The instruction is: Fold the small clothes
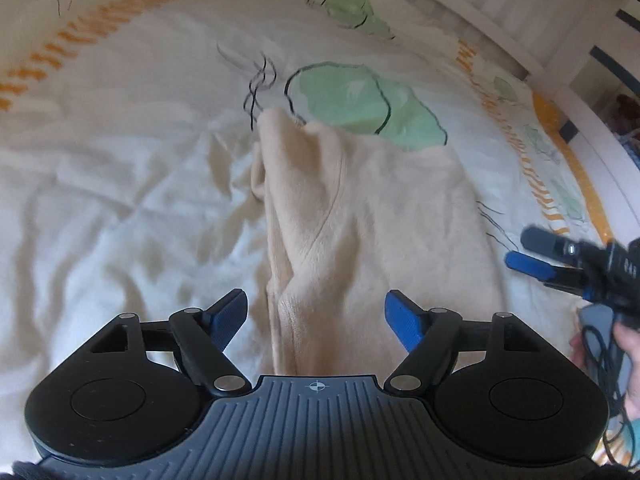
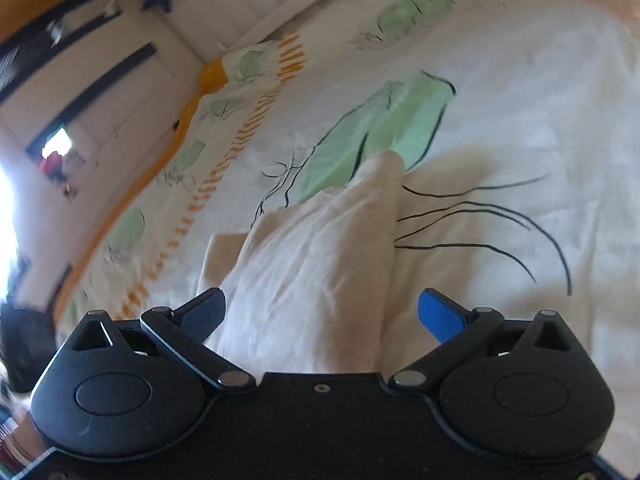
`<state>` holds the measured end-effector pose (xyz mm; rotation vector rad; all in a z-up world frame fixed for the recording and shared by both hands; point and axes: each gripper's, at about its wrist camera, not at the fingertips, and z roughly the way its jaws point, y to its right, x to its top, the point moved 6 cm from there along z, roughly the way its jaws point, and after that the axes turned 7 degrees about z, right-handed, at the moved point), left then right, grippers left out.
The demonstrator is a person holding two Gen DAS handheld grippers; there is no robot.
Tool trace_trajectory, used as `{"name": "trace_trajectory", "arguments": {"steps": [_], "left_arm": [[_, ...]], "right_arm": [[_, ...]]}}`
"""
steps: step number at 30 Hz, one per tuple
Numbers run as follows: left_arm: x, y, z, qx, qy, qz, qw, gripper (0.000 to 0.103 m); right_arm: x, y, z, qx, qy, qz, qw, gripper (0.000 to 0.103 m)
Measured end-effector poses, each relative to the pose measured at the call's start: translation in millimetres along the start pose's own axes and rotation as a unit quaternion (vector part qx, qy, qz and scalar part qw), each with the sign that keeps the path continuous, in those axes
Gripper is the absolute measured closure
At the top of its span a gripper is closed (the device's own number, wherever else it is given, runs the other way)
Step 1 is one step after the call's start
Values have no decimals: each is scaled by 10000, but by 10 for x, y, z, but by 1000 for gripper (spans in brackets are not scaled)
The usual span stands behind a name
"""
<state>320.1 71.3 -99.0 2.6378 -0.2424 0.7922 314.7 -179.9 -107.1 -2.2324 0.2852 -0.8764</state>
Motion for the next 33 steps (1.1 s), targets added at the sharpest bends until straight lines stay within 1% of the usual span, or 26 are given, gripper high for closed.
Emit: {"name": "trace_trajectory", "arguments": {"steps": [2, 5, 7, 8, 10, 11, 13, 15, 16, 17, 18, 19, 20, 21, 22, 24, 28, 30, 33], "left_arm": [[-6, -49, 106, -1, -116, -179, 9998, 28], [31, -81, 214, 1, -131, -178, 9998, 27], [68, -100, 265, -85, -98, -168, 9998, 22], [92, -102, 301, -138, -93, -185, 9997, 21], [131, -95, 350, -233, -89, -206, 9995, 15], [158, -80, 383, -307, -82, -209, 9993, 14], [215, -24, 462, -409, -113, -128, 9990, 10], [256, 50, 532, -569, -163, 84, 9982, 9], [259, 74, 548, -587, -191, 171, 9979, 10], [265, 90, 556, -564, -188, 216, 9980, 12], [264, 97, 541, -564, -171, 230, 9980, 23], [262, 98, 521, -580, -167, 217, 9979, 36], [270, 89, 510, -577, -183, 156, 9980, 44], [266, 69, 485, -647, -215, 25, 9977, 56], [255, 41, 453, -724, -238, -123, 9970, 63], [259, 41, 409, -818, -262, -314, 9958, 69], [220, 183, 336, -911, -379, -328, 9946, 69], [159, 282, 306, -1048, -474, -377, 9927, 70], [-22, 476, 261, -1285, -654, -481, 9884, 70]], "right_arm": [[22, 67, 115, 62, -118, 186, 9997, 0], [19, 140, 307, 184, -414, 311, 9985, 0], [0, 144, 420, 325, -567, 285, 9975, 0], [-1, 125, 463, 407, -606, 240, 9970, 0], [8, 72, 541, 619, -752, 215, 9950, 0], [13, 52, 582, 722, -823, 237, 9937, 0], [23, 18, 674, 890, -954, 273, 9911, 0], [37, 7, 741, 1028, -1059, 303, 9886, 0], [48, 14, 746, 1064, -1090, 355, 9877, 0], [58, 12, 744, 1066, -1090, 397, 9875, 4], [64, 15, 729, 1008, -1068, 397, 9884, 28], [58, 37, 717, 814, -1066, 367, 9903, 42], [43, 64, 715, 597, -1048, 333, 9921, 56], [27, 86, 706, 574, -1046, 378, 9921, 56], [13, 97, 675, 593, -1010, 457, 9921, 57], [-14, 78, 607, 471, -937, 499, 9932, 58], [-68, 38, 384, 276, -890, 598, 9939, 59], [-119, 64, 233, 185, -892, 642, 9938, 59], [-214, 157, -6, 40, -938, 772, 9926, 59]]}}
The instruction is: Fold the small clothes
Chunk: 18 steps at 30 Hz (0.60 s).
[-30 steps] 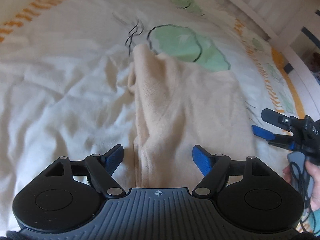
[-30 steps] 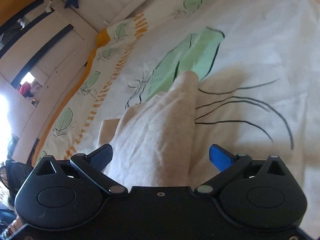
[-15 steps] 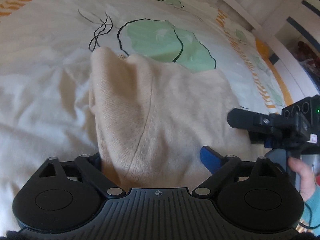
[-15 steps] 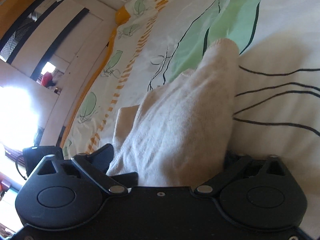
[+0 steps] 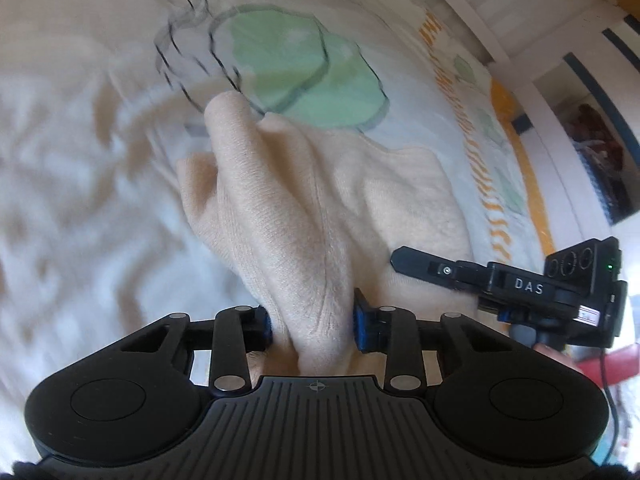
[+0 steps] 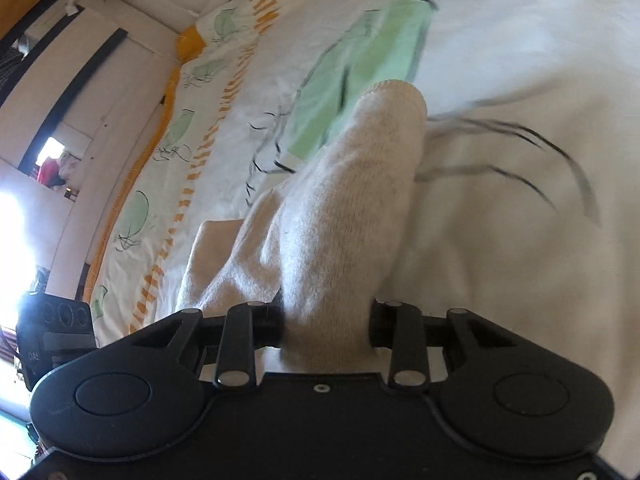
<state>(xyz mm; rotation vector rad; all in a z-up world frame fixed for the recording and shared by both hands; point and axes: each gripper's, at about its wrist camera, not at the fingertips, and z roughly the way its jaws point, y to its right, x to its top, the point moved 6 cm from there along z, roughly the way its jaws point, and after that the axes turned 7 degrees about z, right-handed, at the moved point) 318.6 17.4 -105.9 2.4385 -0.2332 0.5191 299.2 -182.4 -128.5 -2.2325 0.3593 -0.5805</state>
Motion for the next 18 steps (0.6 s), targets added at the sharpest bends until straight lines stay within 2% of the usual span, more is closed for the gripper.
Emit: {"name": "trace_trajectory", "arguments": {"steps": [4, 8, 12, 13, 14, 15, 16, 18], "left_arm": [[-406, 342, 49, -201, -276, 126, 9993, 72], [-789, 671, 25, -315, -371, 266, 9985, 72], [-1164, 881, -16, -506, -493, 231, 9972, 72], [-1223, 894, -4, -450, -499, 294, 9973, 71], [-1282, 883, -6, -327, -467, 346, 9978, 71], [-1333, 853, -10, -177, -410, 380, 9983, 66], [-1383, 810, -17, -65, -342, 382, 9987, 61], [-1458, 715, -61, -19, -173, 238, 9996, 60]], "right_arm": [[-295, 188, -390, -138, -68, 196, 9997, 59], [-629, 354, -769, -230, -102, 436, 9987, 59], [-914, 451, -1068, -350, -66, 372, 9987, 57], [-964, 482, -1110, -458, -34, 302, 9985, 55], [-999, 510, -1137, -613, 29, 216, 9979, 49], [-1027, 545, -1162, -845, 131, 64, 9963, 42], [-1054, 580, -1192, -1096, 271, -159, 9935, 40], [-1094, 606, -1244, -1224, 473, -344, 9908, 37]]}}
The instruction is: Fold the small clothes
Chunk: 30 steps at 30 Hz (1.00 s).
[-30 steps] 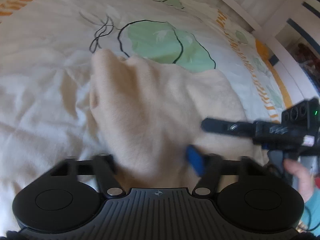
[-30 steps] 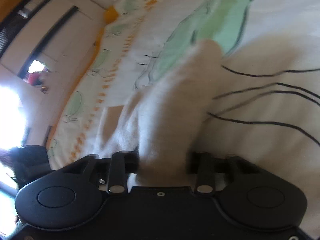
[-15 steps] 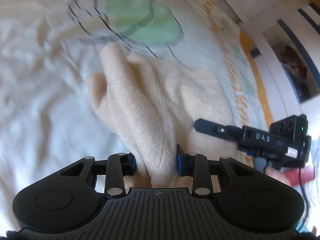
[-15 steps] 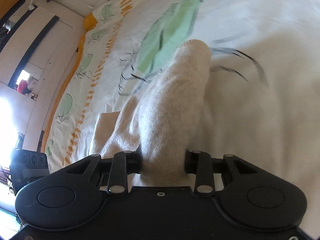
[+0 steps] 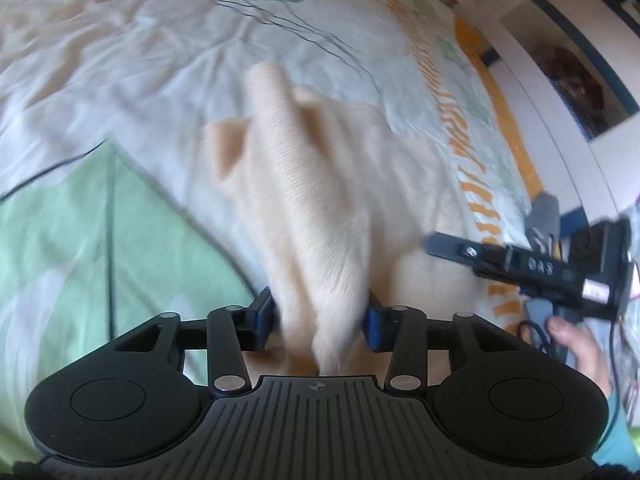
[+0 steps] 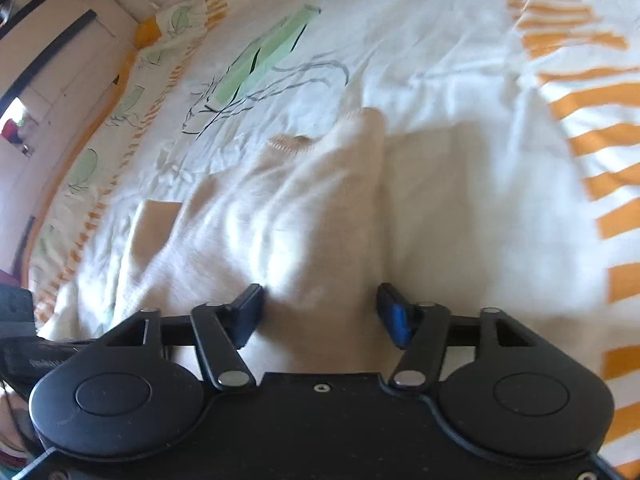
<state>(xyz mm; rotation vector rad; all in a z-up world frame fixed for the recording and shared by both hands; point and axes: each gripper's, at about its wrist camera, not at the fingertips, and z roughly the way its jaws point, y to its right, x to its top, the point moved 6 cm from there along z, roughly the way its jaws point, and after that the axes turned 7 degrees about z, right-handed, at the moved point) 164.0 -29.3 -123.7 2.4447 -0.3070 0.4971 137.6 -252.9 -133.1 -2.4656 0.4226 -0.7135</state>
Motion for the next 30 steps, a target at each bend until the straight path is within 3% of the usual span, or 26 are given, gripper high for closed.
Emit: {"name": "trace_trajectory", "arguments": {"steps": [5, 7, 10, 12, 18, 22, 26, 30], "left_arm": [[-117, -29, -190, 248, 234, 35, 9994, 60], [-151, 3, -258, 644, 154, 289, 9974, 50], [-225, 33, -367, 1065, 116, 647, 9921, 50], [-202, 119, -512, 1320, 331, 875, 9868, 51], [56, 590, -672, 2071, 1163, 2120, 9480, 51], [212, 640, -405, 2314, 1287, 2322, 9359, 51], [133, 260, -59, 3208, 679, 2565, 9092, 49], [134, -12, -96, 3156, 690, 2051, 9239, 50]], "right_arm": [[-43, 59, -132, -90, 261, 6, 9996, 31], [-59, 78, -200, -127, 318, -11, 9994, 27], [-80, 68, -359, -116, 509, -71, 9986, 27], [-82, 36, -472, -132, 726, -177, 9971, 26], [-21, -99, -658, -334, 1300, -586, 9892, 23], [-38, -209, -610, -415, 1344, -796, 9868, 23], [-111, -254, -561, -415, 1309, -897, 9865, 23], [-138, -286, -544, -467, 1385, -1047, 9837, 23]]}}
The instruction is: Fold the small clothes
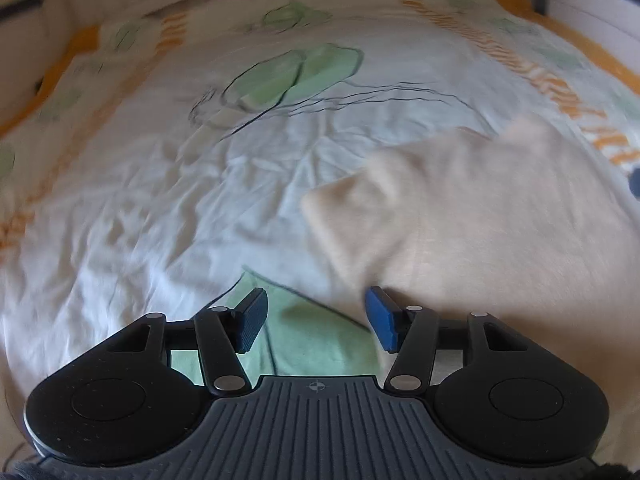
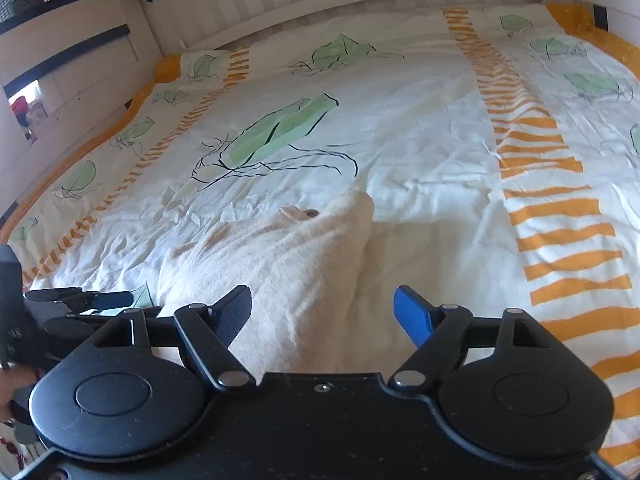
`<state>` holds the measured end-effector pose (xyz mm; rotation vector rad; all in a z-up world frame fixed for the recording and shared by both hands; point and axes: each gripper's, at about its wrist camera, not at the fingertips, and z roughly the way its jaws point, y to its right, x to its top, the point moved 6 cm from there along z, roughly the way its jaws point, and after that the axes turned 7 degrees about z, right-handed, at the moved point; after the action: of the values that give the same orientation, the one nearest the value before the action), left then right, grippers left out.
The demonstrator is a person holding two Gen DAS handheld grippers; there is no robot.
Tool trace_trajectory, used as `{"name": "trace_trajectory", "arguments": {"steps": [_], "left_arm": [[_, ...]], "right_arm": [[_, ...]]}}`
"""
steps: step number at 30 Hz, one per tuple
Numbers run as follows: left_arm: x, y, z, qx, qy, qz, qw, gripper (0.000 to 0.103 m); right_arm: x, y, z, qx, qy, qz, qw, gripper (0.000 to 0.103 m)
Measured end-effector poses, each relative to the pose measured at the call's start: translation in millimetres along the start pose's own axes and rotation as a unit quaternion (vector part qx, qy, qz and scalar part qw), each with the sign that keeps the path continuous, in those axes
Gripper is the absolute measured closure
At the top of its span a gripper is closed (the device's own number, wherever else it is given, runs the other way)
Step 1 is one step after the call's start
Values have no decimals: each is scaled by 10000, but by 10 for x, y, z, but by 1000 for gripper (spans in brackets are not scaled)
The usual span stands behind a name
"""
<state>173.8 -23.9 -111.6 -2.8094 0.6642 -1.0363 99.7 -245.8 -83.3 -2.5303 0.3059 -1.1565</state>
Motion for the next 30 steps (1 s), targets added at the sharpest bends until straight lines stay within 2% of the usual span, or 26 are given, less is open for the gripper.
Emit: {"name": "trace_trajectory", "arguments": {"steps": [2, 6, 8, 10, 12, 14, 18, 22, 25, 28, 30], "left_arm": [[-48, -71, 12, 38, -156, 36, 9999, 51], [-89, -142, 5, -118, -149, -236, 9995, 51], [-85, -125, -4, -112, -147, -217, 9996, 51], [-82, -115, 3, -123, -136, -227, 9996, 51], [-74, -115, 22, -138, -142, -268, 9994, 51], [-71, -120, 27, -150, -150, -289, 9994, 51], [-17, -189, -45, -207, -124, -471, 9986, 51], [178, -268, -273, -91, 348, -677, 9971, 51], [361, -206, -300, -70, 510, -515, 9973, 51], [471, -140, -240, -111, 500, -467, 9976, 51], [520, -95, -214, -155, 465, -441, 9978, 51]], "right_arm": [[41, -30, 43, -50, 81, -86, 9999, 23], [150, -56, 221, -158, 235, -160, 9995, 23], [181, -14, 372, -351, 235, -180, 9989, 22], [154, 94, 612, -730, -4, -211, 9971, 21], [89, 212, 785, -828, -189, -21, 9964, 9], [87, 275, 779, -707, -143, 258, 9971, 9], [147, 210, 532, -720, 163, 118, 9972, 9], [243, 28, 335, -684, 547, -316, 9956, 8], [325, -44, 521, -844, 407, -591, 9938, 8], [252, 31, 963, -1184, -218, -776, 9897, 8], [234, 107, 1036, -1054, -186, -516, 9929, 8]]}}
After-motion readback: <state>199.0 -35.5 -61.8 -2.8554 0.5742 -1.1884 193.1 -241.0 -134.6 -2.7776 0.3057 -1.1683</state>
